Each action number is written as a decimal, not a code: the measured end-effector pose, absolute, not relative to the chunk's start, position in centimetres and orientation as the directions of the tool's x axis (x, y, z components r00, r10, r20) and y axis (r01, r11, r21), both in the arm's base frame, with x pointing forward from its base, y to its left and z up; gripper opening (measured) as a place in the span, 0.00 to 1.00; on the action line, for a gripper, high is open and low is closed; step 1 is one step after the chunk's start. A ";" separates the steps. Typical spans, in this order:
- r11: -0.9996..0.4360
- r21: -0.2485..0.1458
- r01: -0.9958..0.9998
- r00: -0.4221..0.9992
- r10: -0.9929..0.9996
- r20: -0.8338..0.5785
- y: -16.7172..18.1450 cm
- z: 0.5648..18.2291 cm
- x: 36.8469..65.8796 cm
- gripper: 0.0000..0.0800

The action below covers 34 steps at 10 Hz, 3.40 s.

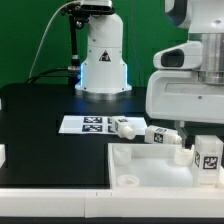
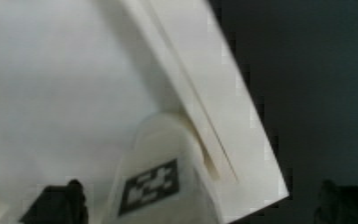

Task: Assemble one leg

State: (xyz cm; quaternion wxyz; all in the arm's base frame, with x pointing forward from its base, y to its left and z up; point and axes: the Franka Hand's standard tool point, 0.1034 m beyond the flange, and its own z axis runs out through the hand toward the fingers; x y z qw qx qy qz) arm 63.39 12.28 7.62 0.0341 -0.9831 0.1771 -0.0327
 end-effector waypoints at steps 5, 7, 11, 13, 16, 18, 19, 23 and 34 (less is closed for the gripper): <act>-0.995 -0.023 0.092 0.994 0.091 0.065 11.0 8.0 64.5 0.81; -0.997 -0.025 0.067 0.996 0.065 0.065 11.0 8.0 64.5 0.48; -0.969 -0.044 -0.244 0.968 -0.246 0.053 11.1 8.0 64.4 0.36; -0.859 -0.053 -0.509 0.859 -0.511 0.042 11.0 7.9 64.4 0.36; -0.516 -0.067 -0.854 0.517 -0.856 0.009 10.9 7.8 64.2 0.36; -0.254 -0.072 -0.965 0.257 -0.966 -0.034 10.8 7.8 64.2 0.36; -0.189 -0.070 -0.979 0.192 -0.980 -0.047 10.7 7.8 64.2 0.36; -0.359 -0.061 -0.931 0.361 -0.931 -0.042 11.2 7.7 63.9 0.67; -0.994 -0.011 0.110 0.992 0.109 0.054 10.7 8.0 64.2 0.81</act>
Offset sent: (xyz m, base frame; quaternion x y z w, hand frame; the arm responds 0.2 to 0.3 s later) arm 0.0149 -0.0069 0.0054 0.0097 0.0062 -0.2386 0.9711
